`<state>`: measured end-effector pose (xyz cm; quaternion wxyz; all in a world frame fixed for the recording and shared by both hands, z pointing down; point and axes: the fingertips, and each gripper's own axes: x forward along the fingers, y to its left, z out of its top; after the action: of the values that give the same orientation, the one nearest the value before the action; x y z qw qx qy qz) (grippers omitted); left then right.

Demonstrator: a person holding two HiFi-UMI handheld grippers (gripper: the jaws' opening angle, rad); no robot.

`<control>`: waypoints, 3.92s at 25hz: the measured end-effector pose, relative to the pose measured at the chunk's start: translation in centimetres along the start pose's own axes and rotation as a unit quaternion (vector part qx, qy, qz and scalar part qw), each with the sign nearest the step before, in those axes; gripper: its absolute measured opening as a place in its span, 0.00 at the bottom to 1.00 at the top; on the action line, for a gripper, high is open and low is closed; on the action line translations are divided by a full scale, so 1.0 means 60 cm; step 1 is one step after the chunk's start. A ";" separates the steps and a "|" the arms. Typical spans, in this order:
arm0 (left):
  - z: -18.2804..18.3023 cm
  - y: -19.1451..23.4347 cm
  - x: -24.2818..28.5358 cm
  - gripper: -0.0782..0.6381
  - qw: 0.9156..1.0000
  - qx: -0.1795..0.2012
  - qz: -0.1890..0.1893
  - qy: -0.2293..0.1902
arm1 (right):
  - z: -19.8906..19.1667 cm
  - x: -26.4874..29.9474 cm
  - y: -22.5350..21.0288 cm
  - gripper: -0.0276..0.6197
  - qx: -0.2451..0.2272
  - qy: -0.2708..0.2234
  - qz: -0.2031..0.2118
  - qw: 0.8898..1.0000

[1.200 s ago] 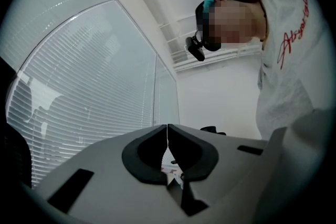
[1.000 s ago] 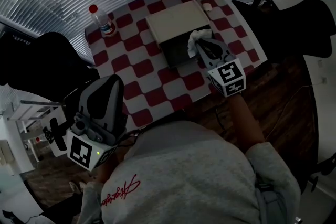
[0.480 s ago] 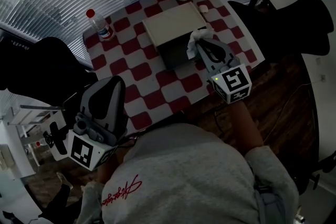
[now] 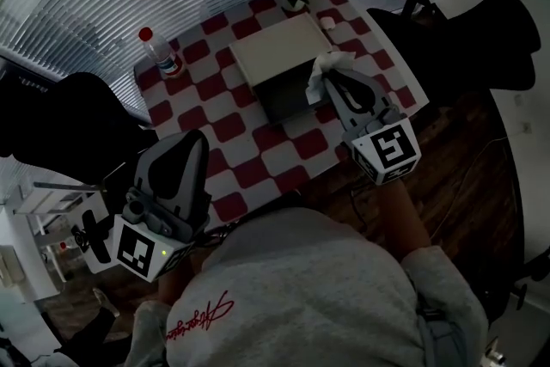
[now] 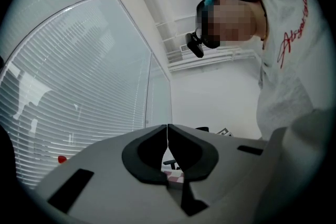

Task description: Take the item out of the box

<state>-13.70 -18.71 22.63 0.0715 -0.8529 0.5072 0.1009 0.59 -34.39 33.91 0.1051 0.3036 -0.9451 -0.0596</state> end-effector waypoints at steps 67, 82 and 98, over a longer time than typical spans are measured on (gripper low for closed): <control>0.004 -0.020 0.044 0.13 0.999 0.001 -0.037 -0.006 | 0.196 -0.157 0.029 0.10 -0.008 -0.157 0.013 0.987; 0.007 -0.015 0.044 0.13 0.999 -0.002 -0.035 -0.007 | 0.197 -0.156 0.042 0.11 -0.006 -0.161 0.025 0.987; 0.005 -0.006 0.043 0.13 0.999 -0.007 -0.034 -0.010 | 0.202 -0.149 0.052 0.11 -0.010 -0.162 0.031 0.986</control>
<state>-12.22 -20.66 21.69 0.0738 -0.8690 0.4767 0.1105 3.11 -26.05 21.25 -0.0451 0.2596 -0.9579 -0.1141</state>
